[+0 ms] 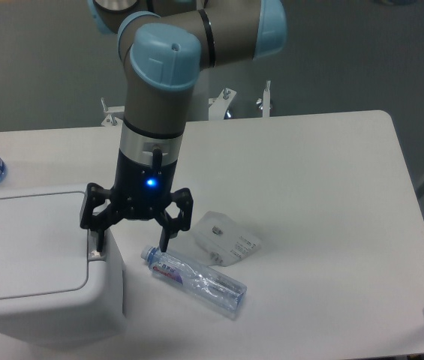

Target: Open the trash can

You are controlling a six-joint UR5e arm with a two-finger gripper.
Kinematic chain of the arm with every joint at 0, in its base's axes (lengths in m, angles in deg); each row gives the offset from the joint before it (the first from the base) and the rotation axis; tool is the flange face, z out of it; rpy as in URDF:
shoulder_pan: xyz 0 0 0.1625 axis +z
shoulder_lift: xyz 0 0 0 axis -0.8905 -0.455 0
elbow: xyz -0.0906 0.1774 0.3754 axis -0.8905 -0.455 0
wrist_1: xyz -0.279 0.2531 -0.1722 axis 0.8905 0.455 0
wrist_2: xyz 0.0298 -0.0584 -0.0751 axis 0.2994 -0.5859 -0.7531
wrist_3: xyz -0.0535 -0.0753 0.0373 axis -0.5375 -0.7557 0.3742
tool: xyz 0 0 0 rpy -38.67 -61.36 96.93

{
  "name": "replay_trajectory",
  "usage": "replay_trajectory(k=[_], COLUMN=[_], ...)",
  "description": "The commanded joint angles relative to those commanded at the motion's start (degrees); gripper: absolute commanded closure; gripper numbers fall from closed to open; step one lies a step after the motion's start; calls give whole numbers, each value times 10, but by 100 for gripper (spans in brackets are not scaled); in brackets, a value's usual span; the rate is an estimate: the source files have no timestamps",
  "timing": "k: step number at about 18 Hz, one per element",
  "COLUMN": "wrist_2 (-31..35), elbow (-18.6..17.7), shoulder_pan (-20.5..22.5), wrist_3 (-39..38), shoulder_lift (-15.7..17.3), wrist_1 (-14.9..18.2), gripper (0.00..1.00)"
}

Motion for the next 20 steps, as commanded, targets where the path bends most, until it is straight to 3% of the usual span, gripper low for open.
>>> replay_trajectory(k=[9, 13, 20], wrist_2=[-1, -2, 3], elbow=[-3, 13, 32], shoulder_pan=[0, 0, 60], wrist_3=[0, -1, 5], shoulder_lift=[1, 5, 21], wrist_1=[-1, -1, 1], gripper=[0, 0, 0])
